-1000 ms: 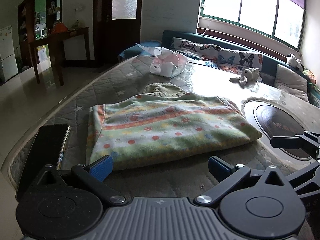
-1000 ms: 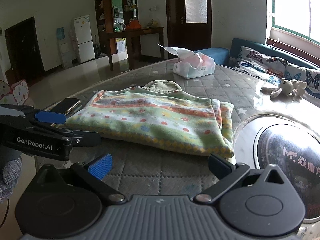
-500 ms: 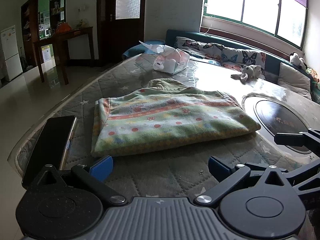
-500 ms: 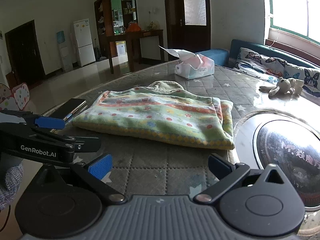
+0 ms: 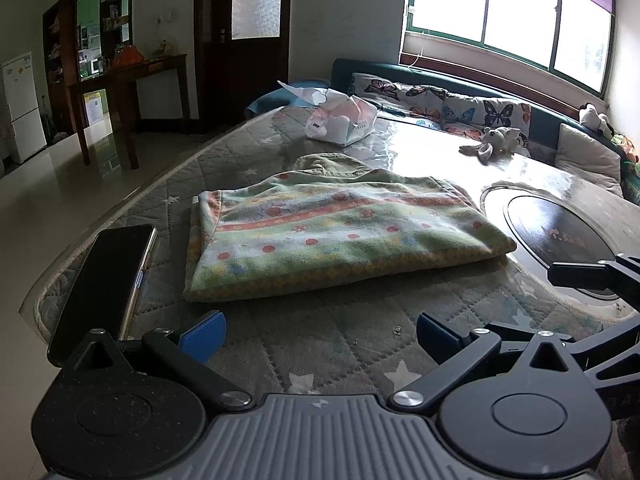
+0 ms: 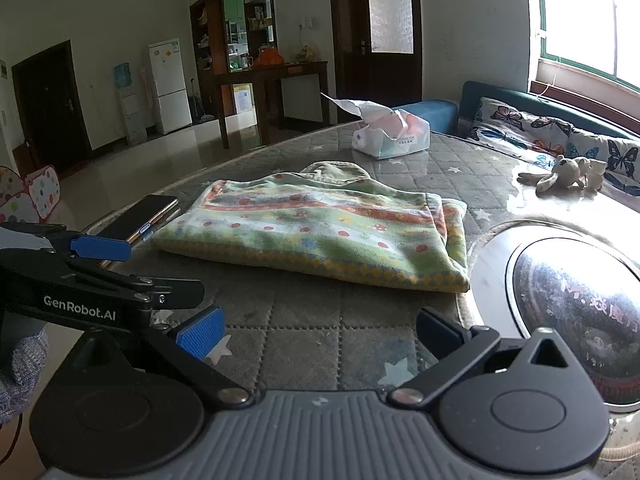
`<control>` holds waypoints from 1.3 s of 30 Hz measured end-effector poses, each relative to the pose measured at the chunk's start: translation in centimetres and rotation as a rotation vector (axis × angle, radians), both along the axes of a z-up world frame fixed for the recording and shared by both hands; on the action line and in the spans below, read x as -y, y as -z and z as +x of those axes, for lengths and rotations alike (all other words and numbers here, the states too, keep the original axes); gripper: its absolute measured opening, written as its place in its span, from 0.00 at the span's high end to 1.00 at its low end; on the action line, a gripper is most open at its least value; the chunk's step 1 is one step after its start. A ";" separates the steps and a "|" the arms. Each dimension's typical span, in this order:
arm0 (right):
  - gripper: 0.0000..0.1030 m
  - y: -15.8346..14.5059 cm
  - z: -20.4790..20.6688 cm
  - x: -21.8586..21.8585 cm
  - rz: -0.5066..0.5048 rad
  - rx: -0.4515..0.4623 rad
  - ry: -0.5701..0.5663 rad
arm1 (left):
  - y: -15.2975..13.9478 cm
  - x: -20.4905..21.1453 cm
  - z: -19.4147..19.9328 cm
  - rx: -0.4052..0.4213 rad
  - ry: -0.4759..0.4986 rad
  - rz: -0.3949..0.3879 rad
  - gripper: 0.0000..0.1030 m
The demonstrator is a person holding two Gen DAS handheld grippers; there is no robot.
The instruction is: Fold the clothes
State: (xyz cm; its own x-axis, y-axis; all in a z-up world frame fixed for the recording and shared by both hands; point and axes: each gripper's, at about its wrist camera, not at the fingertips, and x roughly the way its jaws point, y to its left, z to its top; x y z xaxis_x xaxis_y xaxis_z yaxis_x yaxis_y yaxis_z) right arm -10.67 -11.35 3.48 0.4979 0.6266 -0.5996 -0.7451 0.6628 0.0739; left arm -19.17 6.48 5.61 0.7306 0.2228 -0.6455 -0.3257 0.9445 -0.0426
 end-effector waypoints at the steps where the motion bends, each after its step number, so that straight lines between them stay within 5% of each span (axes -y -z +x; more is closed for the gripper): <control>1: 0.00 0.0 0.0 0.0 0.001 -0.001 0.001 | 0.0 0.0 0.0 0.000 -0.001 0.001 0.00; 39: 0.00 0.6 -0.1 0.6 0.010 -0.021 0.016 | 0.7 0.2 -0.1 -0.020 -0.007 -0.003 0.00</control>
State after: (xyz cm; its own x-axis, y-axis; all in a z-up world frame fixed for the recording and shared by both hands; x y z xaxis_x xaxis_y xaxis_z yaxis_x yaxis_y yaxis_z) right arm -10.77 -11.95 2.86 0.4951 0.6245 -0.6040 -0.7327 0.6737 0.0959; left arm -19.31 6.33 4.88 0.7157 0.2256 -0.6610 -0.3329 0.9422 -0.0388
